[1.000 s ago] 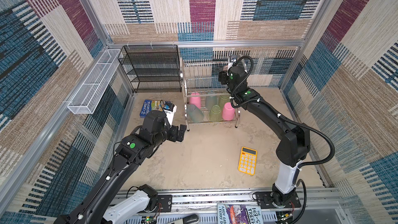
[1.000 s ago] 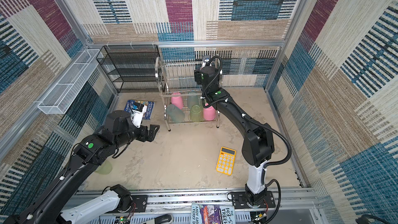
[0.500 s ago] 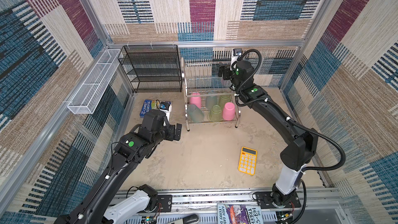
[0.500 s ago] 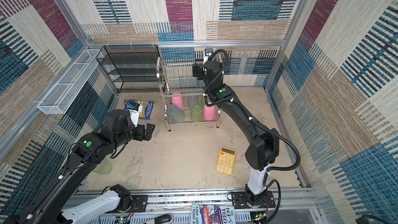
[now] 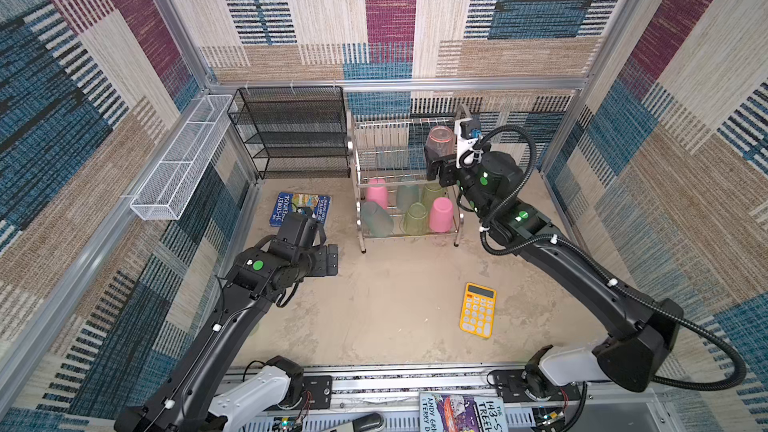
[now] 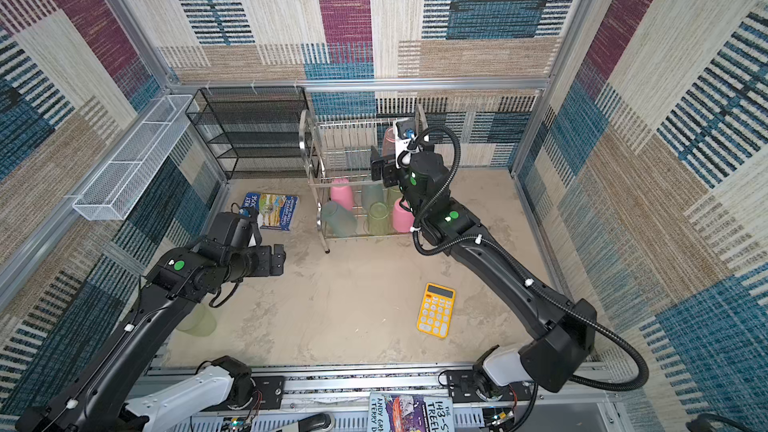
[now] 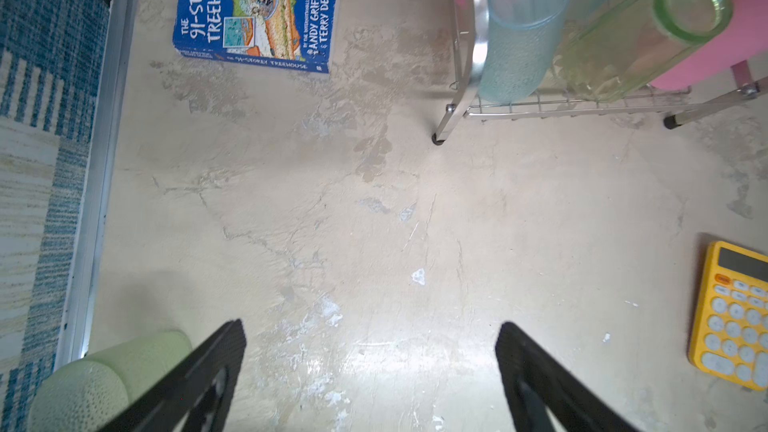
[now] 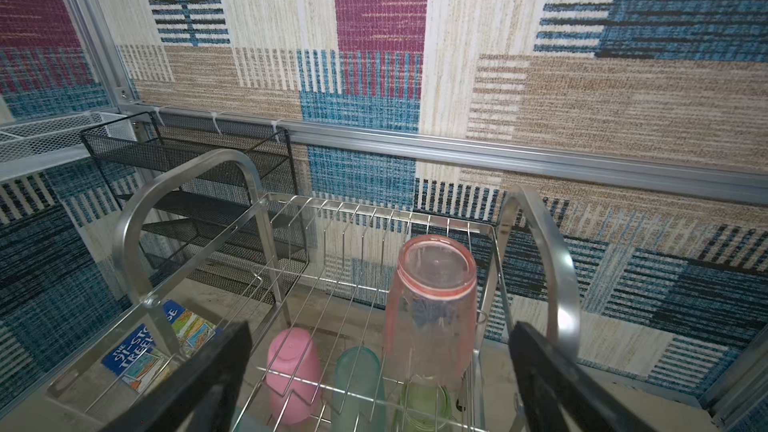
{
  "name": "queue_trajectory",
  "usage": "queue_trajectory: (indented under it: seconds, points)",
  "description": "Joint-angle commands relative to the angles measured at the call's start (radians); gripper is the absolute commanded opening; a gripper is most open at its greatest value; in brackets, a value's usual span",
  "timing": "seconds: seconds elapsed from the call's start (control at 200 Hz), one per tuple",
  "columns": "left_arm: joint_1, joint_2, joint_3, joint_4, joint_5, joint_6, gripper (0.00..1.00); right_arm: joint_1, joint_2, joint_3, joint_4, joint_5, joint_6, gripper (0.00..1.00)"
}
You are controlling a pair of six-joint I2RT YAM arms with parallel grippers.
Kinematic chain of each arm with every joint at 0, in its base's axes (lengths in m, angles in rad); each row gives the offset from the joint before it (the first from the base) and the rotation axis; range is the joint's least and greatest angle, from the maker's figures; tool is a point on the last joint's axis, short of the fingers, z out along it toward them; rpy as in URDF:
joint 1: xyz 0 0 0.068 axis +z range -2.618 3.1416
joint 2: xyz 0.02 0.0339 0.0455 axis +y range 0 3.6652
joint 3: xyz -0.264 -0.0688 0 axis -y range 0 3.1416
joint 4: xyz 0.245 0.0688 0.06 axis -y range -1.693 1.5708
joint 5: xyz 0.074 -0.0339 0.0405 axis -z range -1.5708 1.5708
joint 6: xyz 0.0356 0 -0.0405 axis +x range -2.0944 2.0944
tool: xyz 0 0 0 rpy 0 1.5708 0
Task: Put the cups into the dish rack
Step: 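Release the pink cup in the upper tier while left gripper moves to the green cup, then lower the left gripper and close it on the pale green cup's rim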
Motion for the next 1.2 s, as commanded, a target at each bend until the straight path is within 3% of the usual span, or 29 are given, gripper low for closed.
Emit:
queue_trajectory:
  seconds: [0.0,0.215,0.371,0.691,1.007,1.197]
  points:
    - [0.025,-0.007,-0.019,-0.056,-0.007,-0.058,0.95,0.046,-0.091,-0.097,0.089,-0.014,-0.034,1.00]
    - [0.100,-0.027,-0.068,-0.112,-0.017,-0.107,0.92,0.211,-0.273,-0.328,0.119,-0.073,-0.066,0.99]
    - [0.211,-0.044,-0.106,-0.144,-0.027,-0.155,0.92,0.315,-0.332,-0.491,0.176,-0.141,-0.033,0.98]
    - [0.500,-0.068,-0.203,-0.044,0.053,-0.289,0.88,0.481,-0.188,-0.615,0.283,-0.213,0.045,0.97]
    - [0.658,-0.059,-0.261,0.042,-0.057,-0.321,0.81,0.574,-0.044,-0.638,0.417,-0.222,0.045,0.96]
    - [0.725,-0.053,-0.308,0.099,-0.043,-0.333,0.76,0.591,0.004,-0.640,0.471,-0.251,0.042,0.95]
